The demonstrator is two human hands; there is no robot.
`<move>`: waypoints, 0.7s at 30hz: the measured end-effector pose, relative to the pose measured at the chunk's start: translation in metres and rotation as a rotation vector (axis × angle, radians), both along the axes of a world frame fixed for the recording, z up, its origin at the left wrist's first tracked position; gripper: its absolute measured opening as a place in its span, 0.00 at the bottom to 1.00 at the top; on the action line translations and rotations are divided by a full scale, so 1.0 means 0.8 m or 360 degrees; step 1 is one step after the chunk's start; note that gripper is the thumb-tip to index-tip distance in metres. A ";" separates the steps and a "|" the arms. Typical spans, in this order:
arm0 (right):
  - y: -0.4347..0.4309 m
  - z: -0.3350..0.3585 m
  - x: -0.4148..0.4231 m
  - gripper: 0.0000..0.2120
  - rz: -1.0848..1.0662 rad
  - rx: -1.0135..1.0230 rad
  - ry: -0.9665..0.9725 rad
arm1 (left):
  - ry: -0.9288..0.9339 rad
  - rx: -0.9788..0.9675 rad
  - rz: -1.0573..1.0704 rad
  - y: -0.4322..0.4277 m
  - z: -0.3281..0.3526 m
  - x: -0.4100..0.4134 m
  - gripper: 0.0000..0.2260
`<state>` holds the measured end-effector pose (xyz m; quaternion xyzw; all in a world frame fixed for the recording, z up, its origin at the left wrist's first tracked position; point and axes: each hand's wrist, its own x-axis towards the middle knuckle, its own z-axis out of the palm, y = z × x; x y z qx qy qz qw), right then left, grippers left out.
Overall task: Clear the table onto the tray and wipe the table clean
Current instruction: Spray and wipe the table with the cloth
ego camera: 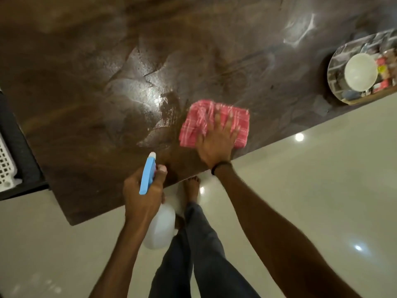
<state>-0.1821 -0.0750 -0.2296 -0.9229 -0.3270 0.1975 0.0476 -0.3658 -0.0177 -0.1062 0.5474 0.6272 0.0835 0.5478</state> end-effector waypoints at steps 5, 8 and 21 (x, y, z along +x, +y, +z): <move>-0.071 0.012 -0.076 0.32 -0.0134 0.0011 0.0136 | -0.0006 0.0075 -0.0038 0.004 0.010 0.012 0.08; -0.100 -0.006 -0.054 0.33 -0.0015 -0.0076 0.0174 | -0.0058 0.0082 -0.0026 0.004 0.016 0.016 0.08; -0.043 0.004 0.038 0.34 -0.0114 -0.0218 -0.0023 | -0.0030 0.0174 -0.0104 -0.005 0.000 0.011 0.09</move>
